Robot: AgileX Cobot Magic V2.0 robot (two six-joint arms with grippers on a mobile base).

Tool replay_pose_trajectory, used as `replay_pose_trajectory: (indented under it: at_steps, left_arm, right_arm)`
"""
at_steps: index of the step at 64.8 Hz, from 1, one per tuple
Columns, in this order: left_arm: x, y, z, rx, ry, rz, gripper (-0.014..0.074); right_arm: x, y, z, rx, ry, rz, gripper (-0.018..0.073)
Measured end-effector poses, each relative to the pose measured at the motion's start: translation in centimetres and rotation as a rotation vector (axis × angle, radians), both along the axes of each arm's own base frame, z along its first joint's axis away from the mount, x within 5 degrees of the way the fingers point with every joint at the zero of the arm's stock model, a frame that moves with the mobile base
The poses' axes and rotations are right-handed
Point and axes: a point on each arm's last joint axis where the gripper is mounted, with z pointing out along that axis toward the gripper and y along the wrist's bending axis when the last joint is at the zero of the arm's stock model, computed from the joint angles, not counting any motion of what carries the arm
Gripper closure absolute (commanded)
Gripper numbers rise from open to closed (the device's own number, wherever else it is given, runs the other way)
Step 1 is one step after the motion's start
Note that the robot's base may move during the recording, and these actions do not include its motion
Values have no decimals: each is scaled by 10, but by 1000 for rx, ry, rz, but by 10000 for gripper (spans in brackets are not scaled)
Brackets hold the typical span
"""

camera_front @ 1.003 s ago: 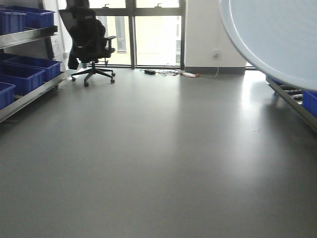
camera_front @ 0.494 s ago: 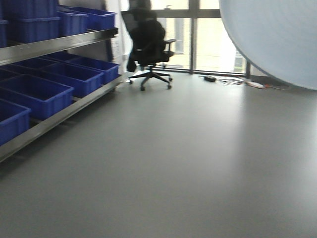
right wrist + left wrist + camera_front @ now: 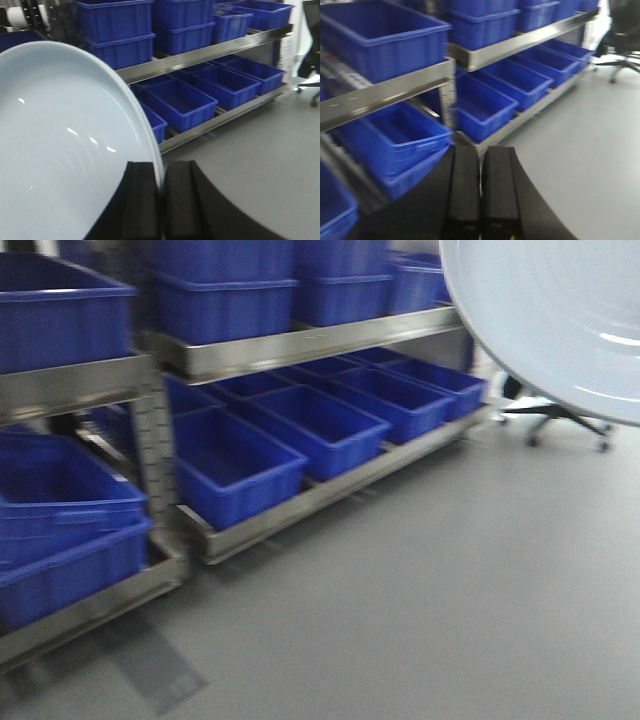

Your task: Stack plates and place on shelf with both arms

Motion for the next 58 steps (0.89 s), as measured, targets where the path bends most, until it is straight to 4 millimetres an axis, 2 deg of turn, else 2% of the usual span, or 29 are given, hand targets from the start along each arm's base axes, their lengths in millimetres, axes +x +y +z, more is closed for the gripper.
replay_pose_trajectory:
  at_steps: [58]
  left_arm:
    - [0,0,0,0,0,0,514]
  right_arm:
    - [0,0,0,0,0,0,503]
